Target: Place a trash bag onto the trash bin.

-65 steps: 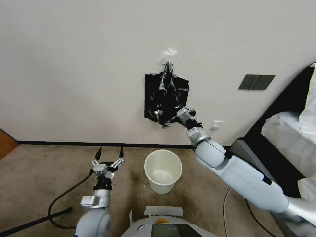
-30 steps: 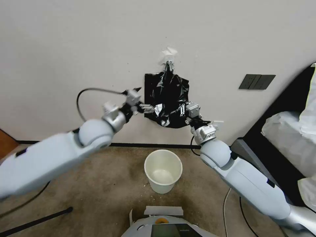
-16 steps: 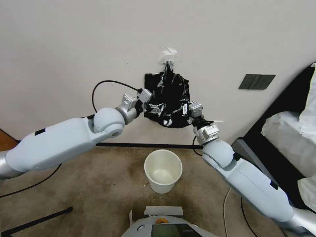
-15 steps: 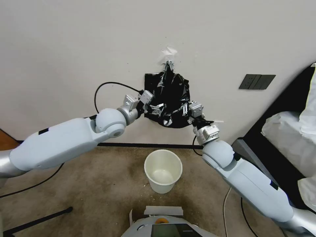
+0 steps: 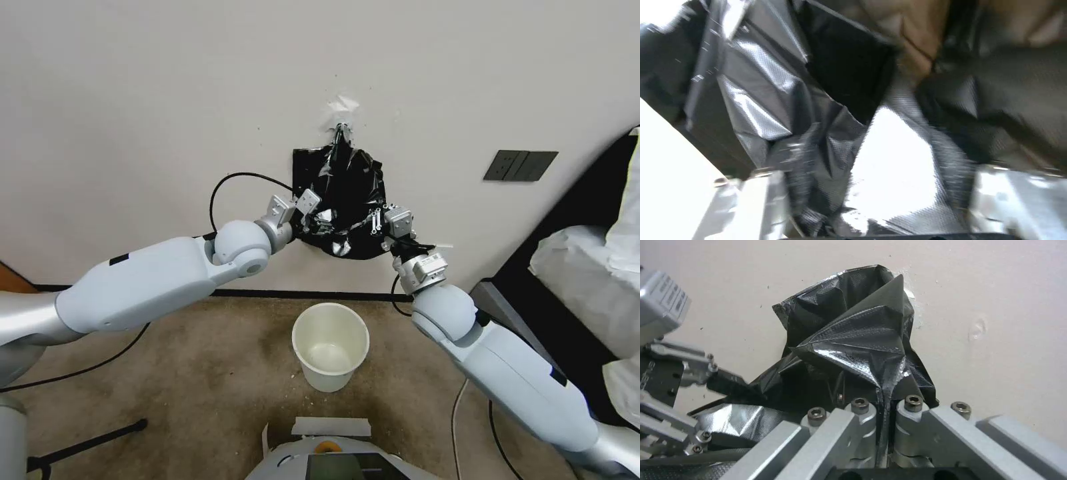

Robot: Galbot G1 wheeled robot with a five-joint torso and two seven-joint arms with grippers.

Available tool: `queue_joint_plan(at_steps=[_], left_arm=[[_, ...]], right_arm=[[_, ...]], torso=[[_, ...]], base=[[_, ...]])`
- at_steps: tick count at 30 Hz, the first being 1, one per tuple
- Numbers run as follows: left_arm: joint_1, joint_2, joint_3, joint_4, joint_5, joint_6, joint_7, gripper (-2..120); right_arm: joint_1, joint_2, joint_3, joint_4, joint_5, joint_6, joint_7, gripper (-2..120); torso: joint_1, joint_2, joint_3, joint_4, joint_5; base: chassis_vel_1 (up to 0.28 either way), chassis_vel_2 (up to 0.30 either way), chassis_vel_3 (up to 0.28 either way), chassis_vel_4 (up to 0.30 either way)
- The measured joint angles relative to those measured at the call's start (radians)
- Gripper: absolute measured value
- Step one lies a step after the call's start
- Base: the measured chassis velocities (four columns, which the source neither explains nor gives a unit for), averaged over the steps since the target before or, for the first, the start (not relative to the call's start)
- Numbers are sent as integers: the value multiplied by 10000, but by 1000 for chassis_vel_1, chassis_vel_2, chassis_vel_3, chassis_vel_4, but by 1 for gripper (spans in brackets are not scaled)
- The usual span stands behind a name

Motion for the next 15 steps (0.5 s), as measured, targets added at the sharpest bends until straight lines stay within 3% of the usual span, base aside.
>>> queue_joint_plan(at_steps=[4,5,7,8,10,13,15], left_arm=[[0,16,1,12,-5,2,-20,49],[12,56,1,35,-19,-18,-68,40],[12,56,1,35,-19,-18,-68,40],[63,103,-23,18,-36,-66,-163,27],[98,135,-59,-27,-69,-80,-239,17],[199,183,-178,-122,-142,-74,-361,7],[199,183,-178,-122,-142,-74,-361,7]], right_arm=[[-1,-24,28,14,26,0,7,0],[-6,-63,69,37,72,0,14,0],[-6,-63,69,37,72,0,14,0],[-6,-94,94,43,139,0,25,0],[-6,-95,94,52,209,0,35,0],[-16,-74,77,65,285,0,58,0],[-16,-74,77,65,285,0,58,0]], torso=[[0,0,0,0,0],[0,0,0,0,0],[0,0,0,0,0],[0,0,0,1,-1],[0,0,0,0,0],[0,0,0,0,0],[0,0,0,0,0]], base=[[0,0,0,0],[0,0,0,0],[0,0,0,0],[0,0,0,0],[0,0,0,0],[0,0,0,0],[0,0,0,0]])
